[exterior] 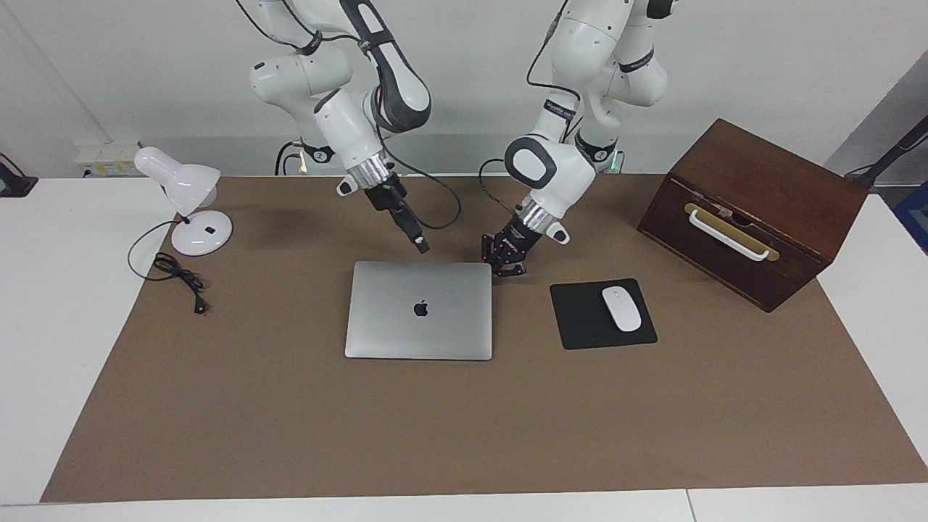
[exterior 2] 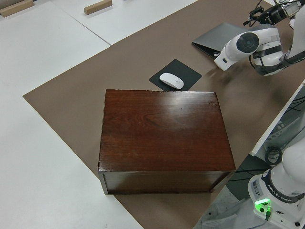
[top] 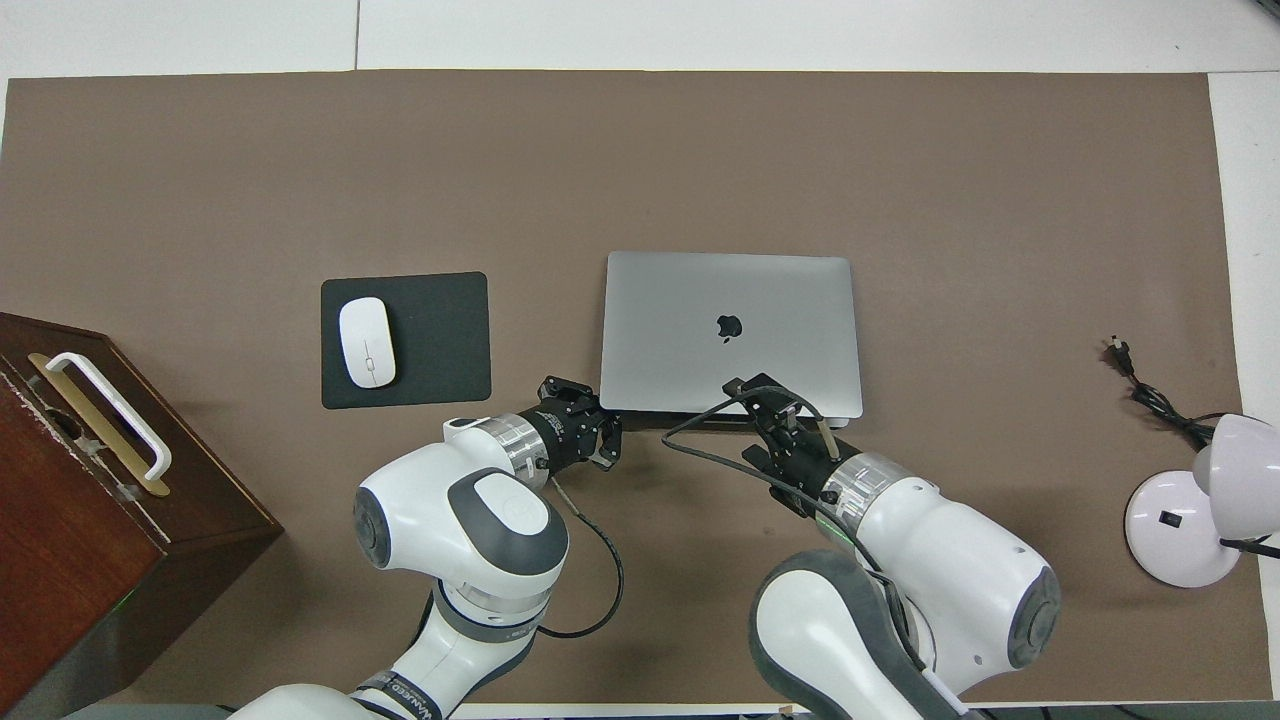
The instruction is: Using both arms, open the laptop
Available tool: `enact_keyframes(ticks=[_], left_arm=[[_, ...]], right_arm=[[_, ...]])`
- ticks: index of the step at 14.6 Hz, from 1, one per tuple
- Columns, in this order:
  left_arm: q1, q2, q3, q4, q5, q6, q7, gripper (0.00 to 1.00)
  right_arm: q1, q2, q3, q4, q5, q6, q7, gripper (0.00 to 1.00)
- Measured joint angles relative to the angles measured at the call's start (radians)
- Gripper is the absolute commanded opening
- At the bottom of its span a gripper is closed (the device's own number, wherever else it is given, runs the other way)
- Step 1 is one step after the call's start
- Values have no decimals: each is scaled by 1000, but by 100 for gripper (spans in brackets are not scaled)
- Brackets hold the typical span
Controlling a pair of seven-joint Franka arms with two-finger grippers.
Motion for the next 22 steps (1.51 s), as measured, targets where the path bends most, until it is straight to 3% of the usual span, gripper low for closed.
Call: enact_keyframes(ticks=[22], left_arm=[[-1,1,1,1,0,3,8,0]], right_arm=[[-3,48,-33,7,0,-2,-45,100]])
